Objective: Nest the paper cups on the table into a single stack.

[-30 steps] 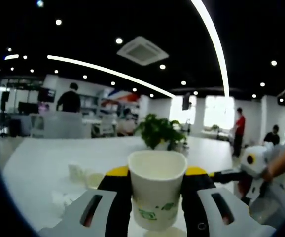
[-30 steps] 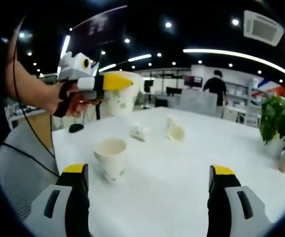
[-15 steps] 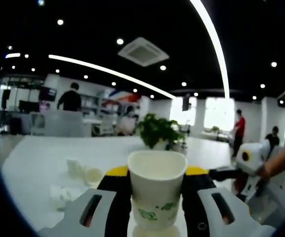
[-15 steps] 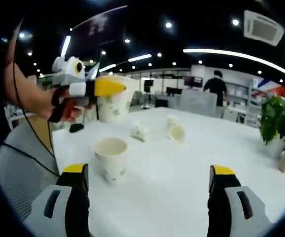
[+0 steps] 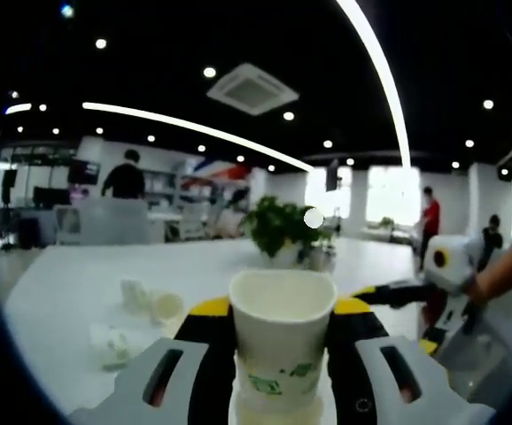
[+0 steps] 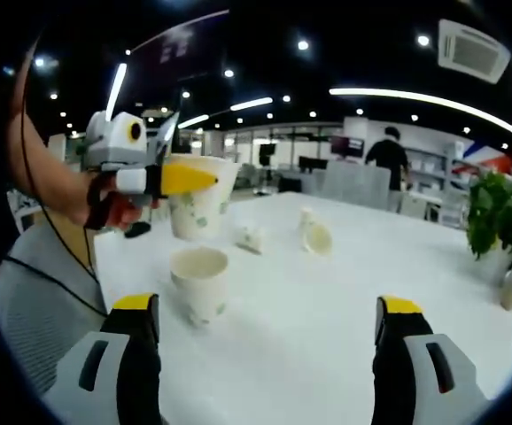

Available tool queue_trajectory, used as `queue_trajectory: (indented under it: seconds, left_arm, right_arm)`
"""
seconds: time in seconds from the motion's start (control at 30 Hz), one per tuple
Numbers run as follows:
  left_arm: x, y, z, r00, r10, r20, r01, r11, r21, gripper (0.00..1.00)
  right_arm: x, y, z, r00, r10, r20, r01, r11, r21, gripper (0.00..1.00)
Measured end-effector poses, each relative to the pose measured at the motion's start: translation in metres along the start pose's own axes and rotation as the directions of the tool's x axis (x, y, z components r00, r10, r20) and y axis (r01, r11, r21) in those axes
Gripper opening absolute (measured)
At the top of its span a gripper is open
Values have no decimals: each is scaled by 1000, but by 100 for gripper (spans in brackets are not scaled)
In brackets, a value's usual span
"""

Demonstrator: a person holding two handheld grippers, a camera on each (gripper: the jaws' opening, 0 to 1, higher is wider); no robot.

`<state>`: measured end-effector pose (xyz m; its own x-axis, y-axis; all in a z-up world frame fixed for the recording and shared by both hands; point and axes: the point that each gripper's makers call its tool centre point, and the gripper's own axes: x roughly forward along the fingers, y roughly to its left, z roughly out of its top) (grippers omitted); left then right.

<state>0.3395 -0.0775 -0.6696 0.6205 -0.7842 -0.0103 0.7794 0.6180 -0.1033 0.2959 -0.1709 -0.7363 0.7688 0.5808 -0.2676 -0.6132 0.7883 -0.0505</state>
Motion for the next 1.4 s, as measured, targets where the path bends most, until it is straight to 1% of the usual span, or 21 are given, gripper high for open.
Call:
queue_trajectory:
  seconds: [0.13,0.3,0.63,0.73,0.8,0.87,0.97,1.03,1.1,1.13,1.23,1.3,1.4]
  left_arm:
    - [-1,2,-10,1000,6,-13,-6,1000,1,37]
    - [-1,6,-21,999,10,-33,-10,1000,-15,37]
    - [0,4,-45,997,5,-80,-7,1000,-30,37]
    - [1,2,-53,995,-4,-96,0,999,-49,37]
    - [0,4,-60,994,4,-113,-9,999,-46,37]
    - [-1,8,-65,993,15,-117,-22,998,-58,37]
    - [-2,9,-69,992,22,-123,-30,998,-62,37]
    - [-2,8,-72,990,16,-137,-24,998,-52,38]
    - [-3,6,-80,986,12,-166,-16,1000,-27,38]
    - [-3,7,-79,987,13,-161,-14,1000,-6,38]
    - [-4,6,-80,986,7,-166,-6,1000,10,38]
    - [-4,6,-82,985,3,-175,4,999,38,40]
    - [-5,6,-82,983,0,-181,7,999,35,42]
  right_arm:
    - [0,1,0,1000,2,-1,-2,1000,0,100]
    - [0,1,0,1000,1,-2,-1,1000,0,100]
    - [0,1,0,1000,1,-2,-1,1000,3,100]
    - [1,0,0,1000,2,-3,-2,1000,4,99]
    - [0,1,0,1000,2,-2,-2,1000,6,99]
    - [0,1,0,1000,3,-2,-3,1000,5,99]
    - [0,1,0,1000,3,-2,-3,1000,7,99]
    - [1,1,-1,1000,4,-3,-4,1000,8,99]
    - [1,1,-1,1000,5,-3,-5,1000,7,99]
    - [1,1,-1,1000,5,-4,-5,1000,7,99]
    - [1,1,-1,1000,6,-4,-6,1000,7,99]
    - [1,1,-2,1000,8,-5,-8,1000,8,99]
    - [1,2,-1,1000,10,-6,-9,1000,7,99]
